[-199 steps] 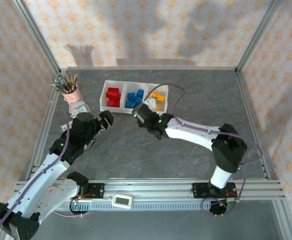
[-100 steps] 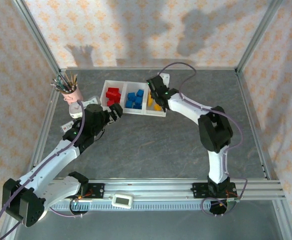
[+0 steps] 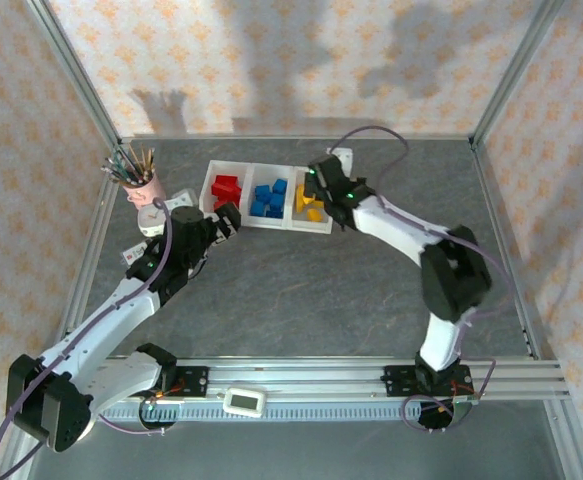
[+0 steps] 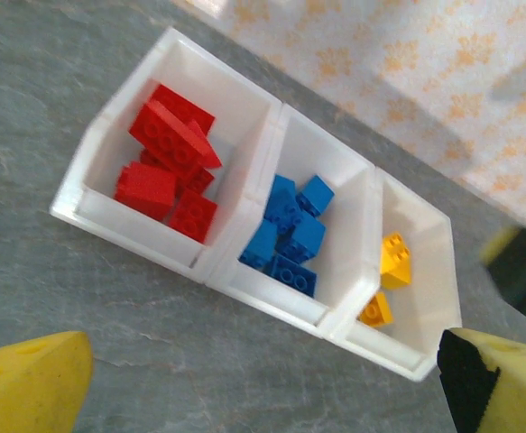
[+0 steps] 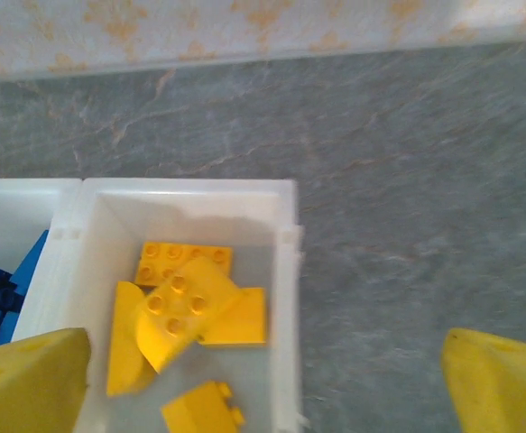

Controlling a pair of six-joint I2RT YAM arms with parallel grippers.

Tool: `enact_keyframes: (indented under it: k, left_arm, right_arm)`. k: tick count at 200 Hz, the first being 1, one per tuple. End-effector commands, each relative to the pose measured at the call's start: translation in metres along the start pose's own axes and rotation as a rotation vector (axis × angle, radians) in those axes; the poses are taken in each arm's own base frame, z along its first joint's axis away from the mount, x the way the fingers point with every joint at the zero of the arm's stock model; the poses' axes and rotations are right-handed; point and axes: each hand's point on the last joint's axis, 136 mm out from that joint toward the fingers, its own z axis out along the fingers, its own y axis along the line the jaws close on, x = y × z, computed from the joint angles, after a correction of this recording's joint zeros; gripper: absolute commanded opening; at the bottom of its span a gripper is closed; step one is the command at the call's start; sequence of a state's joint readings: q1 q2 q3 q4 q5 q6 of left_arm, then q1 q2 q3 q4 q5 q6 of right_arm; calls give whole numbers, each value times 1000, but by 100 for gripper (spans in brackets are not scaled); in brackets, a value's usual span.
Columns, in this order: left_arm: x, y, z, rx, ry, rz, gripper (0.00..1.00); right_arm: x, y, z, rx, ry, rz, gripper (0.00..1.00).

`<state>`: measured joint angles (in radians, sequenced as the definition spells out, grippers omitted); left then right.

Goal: Sort the legos into containers by color
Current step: Place the lego in the container, then reset both arms

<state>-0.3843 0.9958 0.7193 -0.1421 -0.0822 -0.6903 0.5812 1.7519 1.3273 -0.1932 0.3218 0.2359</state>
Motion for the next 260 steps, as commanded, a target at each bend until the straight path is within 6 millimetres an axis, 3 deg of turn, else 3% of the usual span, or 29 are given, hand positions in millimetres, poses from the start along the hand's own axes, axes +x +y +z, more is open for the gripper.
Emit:
enact_keyframes:
  k: [1,33,61,73,92,108,155,168,195,208,213,231,260]
  left_arm:
    - [-17,24,-4,-73,-111,56,99]
    - [-38,72,-7,-265,-261,105,99]
    - [-60,116,-12,-467,-408,125,99]
    - [-63,130,-13,-523,-470,158,99]
    - [-61,147,-9,-550,-533,205,99]
    - [-55,148,0,-502,-558,264,99]
    - [-41,132,24,-331,-597,428,100]
    - [-40,137,27,-294,-618,425,100]
    - [-33,139,35,-225,-593,428,100]
    - [-32,135,43,-206,-555,443,100]
    - [-32,135,46,-208,-550,448,100]
    - [-35,146,55,-247,-512,412,100]
    - [-40,160,40,-309,-579,349,100]
  right_arm:
    - [-30,-58,-36,105,-166,120,100]
    - [-15,-159,-65,279,-320,242,100]
    - [21,-240,-66,449,-373,315,100]
    - [34,-266,-66,513,-398,340,100]
    - [52,-288,-56,505,-410,356,100]
    - [59,-290,-44,471,-408,331,100]
    - [60,-257,-8,254,-389,232,100]
    - [63,-249,-11,210,-400,206,100]
    - [73,-242,-43,124,-538,195,100]
    - [66,-241,-32,128,-526,193,100]
    - [72,-239,-23,132,-470,175,100]
    - [72,-238,-25,127,-478,173,100]
    - [72,-231,-25,102,-477,149,100]
